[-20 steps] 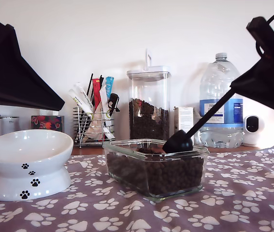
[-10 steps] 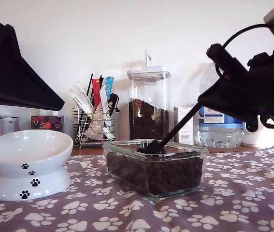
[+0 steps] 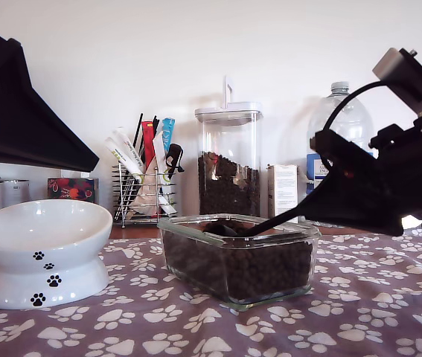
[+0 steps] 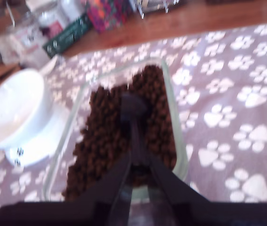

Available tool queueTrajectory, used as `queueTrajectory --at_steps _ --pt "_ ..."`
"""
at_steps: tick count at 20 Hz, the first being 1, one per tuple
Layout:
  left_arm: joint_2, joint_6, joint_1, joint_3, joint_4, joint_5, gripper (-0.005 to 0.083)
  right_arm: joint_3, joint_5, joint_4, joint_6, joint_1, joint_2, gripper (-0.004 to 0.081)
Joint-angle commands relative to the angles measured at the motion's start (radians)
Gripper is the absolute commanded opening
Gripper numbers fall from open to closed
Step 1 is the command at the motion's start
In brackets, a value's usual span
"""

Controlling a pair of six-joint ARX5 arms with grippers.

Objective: Measure one spoon of cat food and pour it into the food bowl

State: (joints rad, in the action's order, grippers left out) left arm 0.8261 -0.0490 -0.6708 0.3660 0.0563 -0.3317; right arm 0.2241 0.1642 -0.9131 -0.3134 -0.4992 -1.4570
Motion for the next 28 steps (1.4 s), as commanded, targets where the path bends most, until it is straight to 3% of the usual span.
queueTrajectory --at_steps 1,6,14,16,20,25,28 --pt "-0.001 0.005 -0.002 -0.016 -0.003 0.000 -0.0019 -0.014 -0.006 0.011 0.008 0.002 -0.017 -0.0012" --pt "-0.001 0.005 -0.003 -0.016 -0.003 0.000 -0.0019 -0.014 -0.005 -0.010 -0.029 0.002 -0.005 -0.0012" --pt "-0.001 0.005 -0.003 -0.016 -0.003 -0.001 -0.0019 -0.014 0.004 0.013 -0.320 0.005 0.114 -0.0013" --pt "-0.001 0.005 -0.003 -0.016 -0.002 -0.001 -0.0019 -0.014 -0.037 0.080 -0.341 0.005 0.184 -0.0013" --pt "-0.001 0.005 -0.003 -0.016 0.000 -0.005 -0.0019 -0.014 -0.086 0.350 -0.396 0.005 0.303 -0.0013" --pt "-0.001 0.005 -0.003 -0.016 -0.001 -0.005 -0.0019 -0.014 -0.088 0.517 -0.643 0.004 0.346 -0.0013" --pt "-0.001 0.005 -0.003 -0.016 -0.001 -0.004 -0.0019 -0.014 -0.087 0.573 -0.733 0.004 0.348 -0.0013"
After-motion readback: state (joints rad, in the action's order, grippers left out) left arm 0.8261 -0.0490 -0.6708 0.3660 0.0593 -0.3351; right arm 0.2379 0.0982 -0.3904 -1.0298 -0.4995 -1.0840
